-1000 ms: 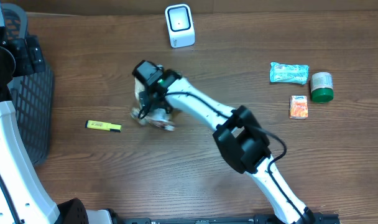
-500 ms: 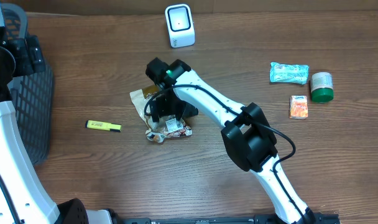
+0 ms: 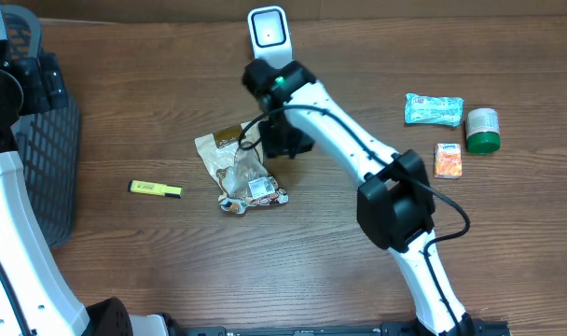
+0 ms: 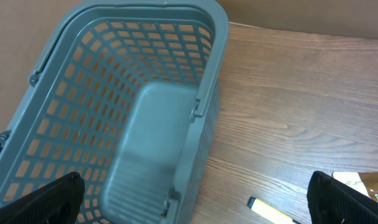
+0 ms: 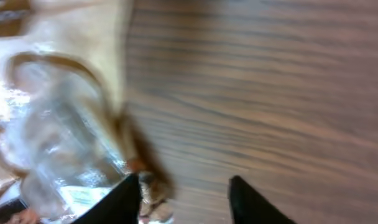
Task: Scan the item barcode
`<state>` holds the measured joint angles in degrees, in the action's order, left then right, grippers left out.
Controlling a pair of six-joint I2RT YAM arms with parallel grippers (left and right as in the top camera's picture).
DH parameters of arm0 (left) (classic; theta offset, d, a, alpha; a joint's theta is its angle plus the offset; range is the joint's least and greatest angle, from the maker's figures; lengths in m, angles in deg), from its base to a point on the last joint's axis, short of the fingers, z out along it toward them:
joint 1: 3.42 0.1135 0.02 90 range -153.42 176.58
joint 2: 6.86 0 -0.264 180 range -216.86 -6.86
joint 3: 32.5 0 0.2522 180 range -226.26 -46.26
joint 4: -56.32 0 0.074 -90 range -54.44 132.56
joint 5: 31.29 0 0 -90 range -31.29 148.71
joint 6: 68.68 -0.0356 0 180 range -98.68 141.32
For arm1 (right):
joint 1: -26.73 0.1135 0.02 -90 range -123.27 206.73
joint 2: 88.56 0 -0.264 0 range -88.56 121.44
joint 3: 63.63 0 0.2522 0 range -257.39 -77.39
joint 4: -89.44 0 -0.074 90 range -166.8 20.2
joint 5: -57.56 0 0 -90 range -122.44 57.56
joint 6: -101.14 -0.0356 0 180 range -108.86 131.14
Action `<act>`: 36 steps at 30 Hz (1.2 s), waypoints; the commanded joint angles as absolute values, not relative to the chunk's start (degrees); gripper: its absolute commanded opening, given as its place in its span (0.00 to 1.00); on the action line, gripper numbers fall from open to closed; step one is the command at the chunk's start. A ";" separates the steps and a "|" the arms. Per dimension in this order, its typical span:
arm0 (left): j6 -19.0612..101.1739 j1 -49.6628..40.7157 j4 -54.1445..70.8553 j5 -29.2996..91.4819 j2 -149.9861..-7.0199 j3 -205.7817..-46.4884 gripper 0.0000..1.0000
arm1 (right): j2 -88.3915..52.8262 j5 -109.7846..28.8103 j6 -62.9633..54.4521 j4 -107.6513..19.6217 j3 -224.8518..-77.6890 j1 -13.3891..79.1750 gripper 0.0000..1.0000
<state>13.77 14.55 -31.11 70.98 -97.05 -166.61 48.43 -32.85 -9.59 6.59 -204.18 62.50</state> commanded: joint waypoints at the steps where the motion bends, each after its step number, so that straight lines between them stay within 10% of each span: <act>1: 12.96 14.14 -30.93 71.11 -97.51 -166.88 1.00 | 46.90 -32.52 -11.60 6.88 -201.36 61.10 0.43; 14: 12.96 14.14 -30.93 71.09 -97.51 -166.88 1.00 | 46.88 -44.61 -9.09 -0.22 -189.92 68.33 0.45; 22: 12.96 14.14 -30.93 71.11 -97.51 -166.88 1.00 | 46.88 -47.40 -2.03 -6.19 -192.02 77.36 0.67; 36: 12.96 14.14 -30.93 71.11 -97.51 -166.88 1.00 | 47.36 -40.69 4.18 -7.04 -209.49 66.61 0.73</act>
